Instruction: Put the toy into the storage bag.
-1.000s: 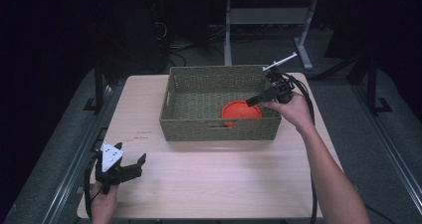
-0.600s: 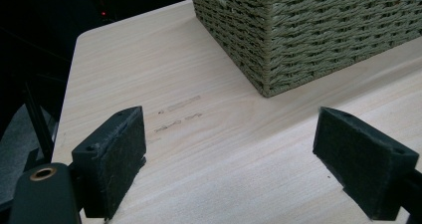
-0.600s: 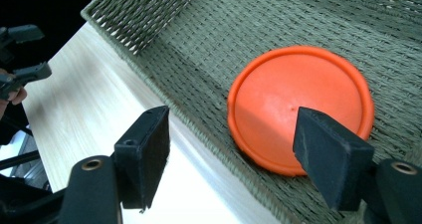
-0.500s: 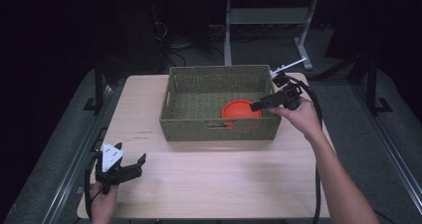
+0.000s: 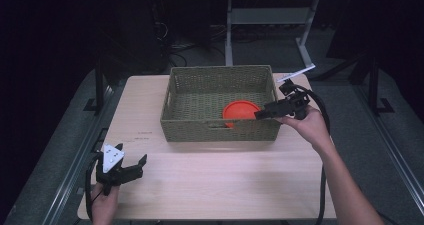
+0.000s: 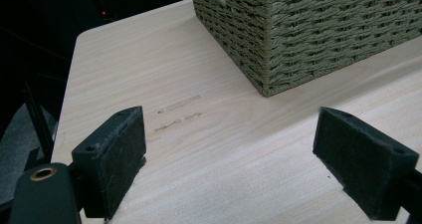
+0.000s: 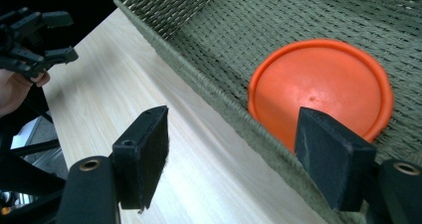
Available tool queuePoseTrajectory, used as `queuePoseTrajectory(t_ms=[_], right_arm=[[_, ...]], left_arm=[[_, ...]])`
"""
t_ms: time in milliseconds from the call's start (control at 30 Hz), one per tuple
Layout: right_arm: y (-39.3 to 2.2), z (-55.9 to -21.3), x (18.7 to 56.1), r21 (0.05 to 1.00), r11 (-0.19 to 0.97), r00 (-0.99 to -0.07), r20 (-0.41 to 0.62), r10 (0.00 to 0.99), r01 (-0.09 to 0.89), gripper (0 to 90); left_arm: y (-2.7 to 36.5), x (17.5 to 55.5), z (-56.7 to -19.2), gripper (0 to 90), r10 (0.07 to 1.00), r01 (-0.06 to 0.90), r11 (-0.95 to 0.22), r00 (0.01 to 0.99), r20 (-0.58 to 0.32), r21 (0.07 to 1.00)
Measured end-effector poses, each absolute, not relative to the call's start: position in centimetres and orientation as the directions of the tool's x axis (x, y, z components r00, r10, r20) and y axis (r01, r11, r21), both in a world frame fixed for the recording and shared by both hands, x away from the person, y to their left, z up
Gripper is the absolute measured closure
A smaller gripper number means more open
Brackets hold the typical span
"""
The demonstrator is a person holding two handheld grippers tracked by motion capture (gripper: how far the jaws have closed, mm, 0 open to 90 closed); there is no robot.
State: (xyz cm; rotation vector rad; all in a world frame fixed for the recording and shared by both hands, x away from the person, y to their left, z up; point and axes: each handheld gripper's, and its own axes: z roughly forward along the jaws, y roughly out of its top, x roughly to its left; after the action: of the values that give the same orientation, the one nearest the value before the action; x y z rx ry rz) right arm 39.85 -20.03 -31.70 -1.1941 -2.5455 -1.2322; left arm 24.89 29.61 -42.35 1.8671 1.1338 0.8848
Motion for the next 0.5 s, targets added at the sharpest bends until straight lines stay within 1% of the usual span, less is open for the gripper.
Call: queuePoseTrajectory(t_ms=[500], right_arm=[[-21.0, -32.3, 36.8, 0.664, 0.377, -0.724, 0.373, 0.581, 0.645, 28.9]], left_arm=[[29.6, 24.9, -42.4, 12.8, 0.917, 0.385, -0.31, 0.362, 0.167, 0.869]])
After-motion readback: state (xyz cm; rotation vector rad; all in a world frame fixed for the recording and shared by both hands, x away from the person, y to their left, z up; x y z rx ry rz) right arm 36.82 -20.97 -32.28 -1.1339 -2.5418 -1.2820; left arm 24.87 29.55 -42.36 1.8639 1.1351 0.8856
